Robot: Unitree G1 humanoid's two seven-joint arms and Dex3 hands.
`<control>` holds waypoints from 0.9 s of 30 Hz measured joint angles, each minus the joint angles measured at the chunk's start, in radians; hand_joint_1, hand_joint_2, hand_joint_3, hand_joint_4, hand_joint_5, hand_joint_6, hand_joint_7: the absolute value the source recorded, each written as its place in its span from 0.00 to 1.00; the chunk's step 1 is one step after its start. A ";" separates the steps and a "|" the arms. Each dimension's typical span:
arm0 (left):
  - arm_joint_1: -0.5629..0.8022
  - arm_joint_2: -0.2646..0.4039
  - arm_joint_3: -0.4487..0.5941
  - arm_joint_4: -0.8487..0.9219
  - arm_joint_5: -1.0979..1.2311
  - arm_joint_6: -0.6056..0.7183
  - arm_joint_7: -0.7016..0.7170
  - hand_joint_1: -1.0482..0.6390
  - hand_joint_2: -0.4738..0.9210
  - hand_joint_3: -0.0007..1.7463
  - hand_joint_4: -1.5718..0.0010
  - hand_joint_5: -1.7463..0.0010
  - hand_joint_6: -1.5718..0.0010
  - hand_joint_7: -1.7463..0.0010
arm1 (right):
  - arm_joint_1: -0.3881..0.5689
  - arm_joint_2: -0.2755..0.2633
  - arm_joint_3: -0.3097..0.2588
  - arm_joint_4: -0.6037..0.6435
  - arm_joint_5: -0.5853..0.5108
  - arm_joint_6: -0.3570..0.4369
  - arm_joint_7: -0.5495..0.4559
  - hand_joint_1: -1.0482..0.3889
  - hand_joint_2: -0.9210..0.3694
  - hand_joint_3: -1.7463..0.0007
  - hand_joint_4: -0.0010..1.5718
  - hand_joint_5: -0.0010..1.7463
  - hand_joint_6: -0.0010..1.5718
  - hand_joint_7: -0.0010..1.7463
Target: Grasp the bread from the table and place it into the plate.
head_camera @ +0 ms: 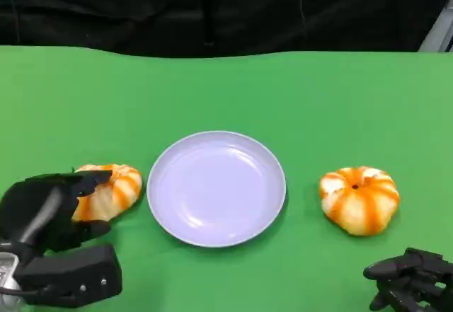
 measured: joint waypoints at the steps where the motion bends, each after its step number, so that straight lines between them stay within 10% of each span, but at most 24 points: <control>1: -0.008 0.000 -0.002 0.013 -0.001 0.001 0.000 0.24 1.00 0.11 0.61 1.00 0.61 1.00 | 0.000 0.000 0.000 0.002 0.000 0.000 0.000 0.73 0.00 0.77 0.45 0.77 0.61 0.33; 11: -0.029 0.000 -0.024 0.043 -0.024 0.004 0.000 0.54 0.94 0.01 0.62 1.00 0.61 1.00 | -0.003 0.000 -0.001 0.005 0.000 -0.002 0.002 0.73 0.00 0.78 0.45 0.77 0.61 0.32; 27: -0.030 -0.001 -0.048 0.052 -0.063 0.020 -0.035 0.64 0.95 0.01 0.67 0.99 0.61 0.99 | -0.003 0.000 -0.001 0.005 0.000 -0.002 0.003 0.73 0.00 0.78 0.46 0.76 0.61 0.32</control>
